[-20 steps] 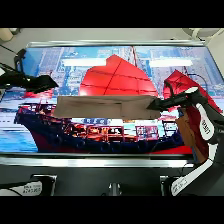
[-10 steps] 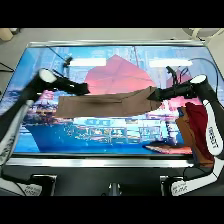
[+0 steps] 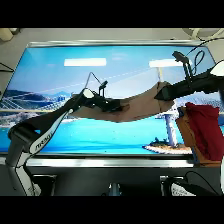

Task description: Fold the shirts.

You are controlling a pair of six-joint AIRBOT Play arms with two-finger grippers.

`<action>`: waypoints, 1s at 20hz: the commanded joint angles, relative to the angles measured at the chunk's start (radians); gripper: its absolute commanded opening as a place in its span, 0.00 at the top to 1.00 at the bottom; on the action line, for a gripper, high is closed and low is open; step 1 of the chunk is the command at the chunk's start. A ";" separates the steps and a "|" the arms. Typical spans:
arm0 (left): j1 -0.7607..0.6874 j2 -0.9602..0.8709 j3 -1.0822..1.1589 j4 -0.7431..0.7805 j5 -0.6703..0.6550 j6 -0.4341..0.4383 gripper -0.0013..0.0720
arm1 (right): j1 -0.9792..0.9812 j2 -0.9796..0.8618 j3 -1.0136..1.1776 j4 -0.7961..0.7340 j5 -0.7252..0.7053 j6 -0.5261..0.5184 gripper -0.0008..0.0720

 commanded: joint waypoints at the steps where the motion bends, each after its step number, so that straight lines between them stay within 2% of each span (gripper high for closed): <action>1: -0.108 -0.059 0.003 -0.187 0.069 -0.006 0.95 | 0.004 0.101 0.000 -0.044 0.066 0.025 0.96; 4: -0.173 -0.071 0.003 -0.231 0.097 0.006 0.95 | 0.004 0.122 0.000 -0.043 0.056 0.026 0.96; 7: -0.107 -0.017 0.002 -0.185 0.106 0.055 0.95 | 0.004 0.121 0.000 -0.023 0.021 0.031 0.96; 8: -0.061 0.029 0.002 -0.093 0.105 0.051 0.95 | 0.004 0.117 0.000 0.003 -0.004 0.031 0.96; 10: 0.055 0.137 0.002 0.122 0.070 -0.011 0.95 | 0.028 0.094 0.000 0.049 -0.070 0.030 0.96; 13: 0.256 0.327 0.002 0.381 -0.002 -0.087 0.95 | 0.154 0.014 0.001 0.059 -0.166 0.030 0.96; 17: 0.488 0.577 0.002 0.437 -0.043 -0.087 0.95 | 0.364 -0.167 0.005 0.182 -0.378 0.029 0.96; 20: 0.579 0.710 0.002 0.446 -0.076 -0.068 0.95 | 0.469 -0.354 0.076 0.274 -0.423 0.019 0.96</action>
